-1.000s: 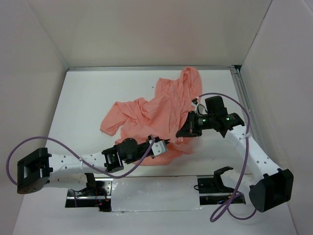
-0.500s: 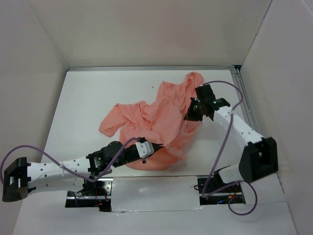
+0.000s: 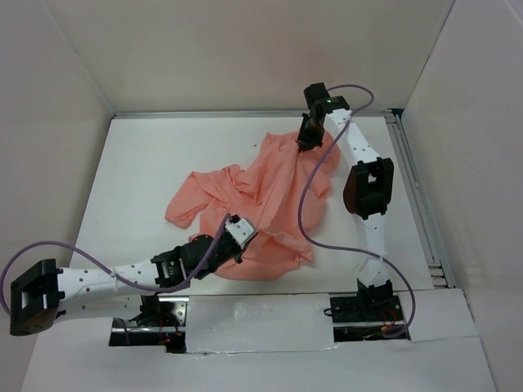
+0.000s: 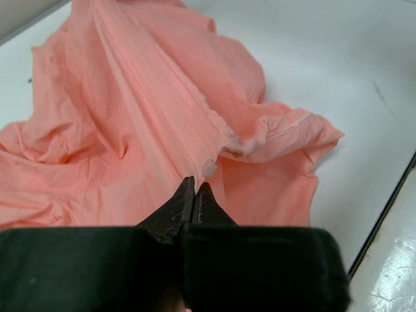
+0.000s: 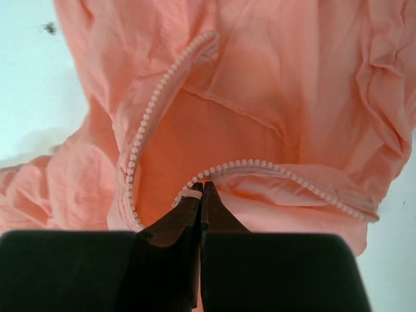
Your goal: Zip up the jacket
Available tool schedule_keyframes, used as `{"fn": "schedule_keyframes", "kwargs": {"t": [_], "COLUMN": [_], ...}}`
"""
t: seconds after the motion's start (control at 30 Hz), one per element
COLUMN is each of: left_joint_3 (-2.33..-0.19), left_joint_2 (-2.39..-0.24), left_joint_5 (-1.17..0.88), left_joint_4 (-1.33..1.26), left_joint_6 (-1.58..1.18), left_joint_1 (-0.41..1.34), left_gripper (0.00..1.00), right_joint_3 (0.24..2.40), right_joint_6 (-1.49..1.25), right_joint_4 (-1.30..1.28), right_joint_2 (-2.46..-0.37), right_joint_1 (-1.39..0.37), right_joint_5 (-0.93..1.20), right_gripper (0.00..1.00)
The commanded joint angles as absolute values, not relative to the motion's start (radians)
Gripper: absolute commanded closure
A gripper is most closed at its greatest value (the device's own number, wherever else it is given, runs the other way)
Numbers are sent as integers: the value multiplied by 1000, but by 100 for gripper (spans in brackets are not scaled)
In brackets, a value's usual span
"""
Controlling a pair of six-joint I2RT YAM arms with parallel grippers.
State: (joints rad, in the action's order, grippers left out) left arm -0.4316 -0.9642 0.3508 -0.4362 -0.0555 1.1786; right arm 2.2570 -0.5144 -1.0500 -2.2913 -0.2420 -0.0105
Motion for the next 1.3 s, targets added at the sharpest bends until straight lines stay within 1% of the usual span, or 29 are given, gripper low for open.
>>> {"fn": "schedule_keyframes", "kwargs": {"t": [0.0, 0.07, 0.1, 0.13, 0.17, 0.2, 0.23, 0.27, 0.3, 0.33, 0.37, 0.4, 0.47, 0.57, 0.6, 0.7, 0.77, 0.83, 0.9, 0.97, 1.03, 1.1, 1.13, 1.17, 1.2, 1.23, 1.27], "left_joint_3": [-405, -406, -408, -407, -408, -417, -423, -432, -449, -456, -459, -460, -463, -466, -469, -469, -468, -460, -462, -457, -449, -451, -451, -448, -445, -443, -443], "left_joint_2": [-1003, -1029, -1040, -1064, -1074, -1090, -1097, -1103, -1103, -1103, -1097, -1080, -1063, -1014, -991, -950, -916, -887, -835, -757, -680, -635, -599, -580, -562, -536, -523], "left_joint_5": [215, 273, 290, 314, 377, 405, 423, 428, 404, 373, 335, 266, 245, 229, 216, 196, 189, 192, 202, 206, 215, 236, 274, 291, 301, 316, 342], "left_joint_4": [-327, -316, -319, -333, -342, -345, -351, -347, -341, -336, -360, -376, -405, -428, -425, -404, -381, -351, -309, -279, -201, -119, -32, 27, 70, 145, 178], "left_joint_6": [-196, -224, -230, -221, -221, -219, -203, -202, -212, -221, -224, -213, -203, -175, -163, -160, -175, -186, -193, -207, -262, -334, -409, -452, -483, -544, -583], "left_joint_1": [1252, 1253, 1252, 1252, 1252, 1250, 1244, 1235, 1201, 1180, 1155, 1119, 1100, 1063, 1052, 1049, 1052, 1057, 1071, 1084, 1094, 1094, 1095, 1094, 1095, 1097, 1097], "left_gripper": [100, 100, 100, 100, 100, 100, 100, 100, 100, 100, 100, 100, 100, 100, 100, 100, 100, 100, 100, 100, 100, 100, 100, 100, 100, 100, 100], "right_joint_3": [2399, 2417, 2443, 2448, 2432, 2319, 2253, 2188, 2030, 1938, 1855, 1733, 1677, 1588, 1544, 1519, 1497, 1464, 1480, 1554, 1661, 1767, 1927, 2030, 2134, 2377, 2482], "right_joint_6": [-442, -379, -280, -232, -201, -142, -111, -89, -60, -61, -96, -106, -132, -222, -239, -290, -342, -386, -409, -434, -459, -513, -531, -538, -587, -603, -627], "right_joint_4": [-652, -636, -667, -777, -826, -859, -920, -940, -946, -919, -879, -847, -854, -819, -792, -773, -756, -723, -710, -733, -736, -762, -828, -859, -908, -987, -1006], "right_joint_2": [-2344, -2355, -2352, -2344, -2297, -2258, -2216, -2127, -2084, -2033, -1937, -1904, -1846, -1787, -1781, -1798, -1816, -1824, -1847, -1870, -1919, -2011, -2055, -2171, -2240, -2305, -2409], "right_joint_1": [-25, -8, -8, 26, 34, 37, 35, 35, 26, 17, 9, -23, -50, -135, -158, -292, -336, -376, -368, -342, -257, -183, -98, -50, -8, 93, 124], "right_joint_5": [-267, -192, -113, -12, 152, 207, 253, 311, 308, 284, 220, 209, 236, 184, 207, 248, 232, 258, 255, 226, 279, 275, 231, 248, 255, 294, 290], "right_gripper": [100, 100, 100, 100, 100, 100, 100, 100, 100, 100, 100, 100, 100, 100, 100, 100, 100, 100, 100, 100, 100, 100, 100, 100, 100, 100, 100]}}
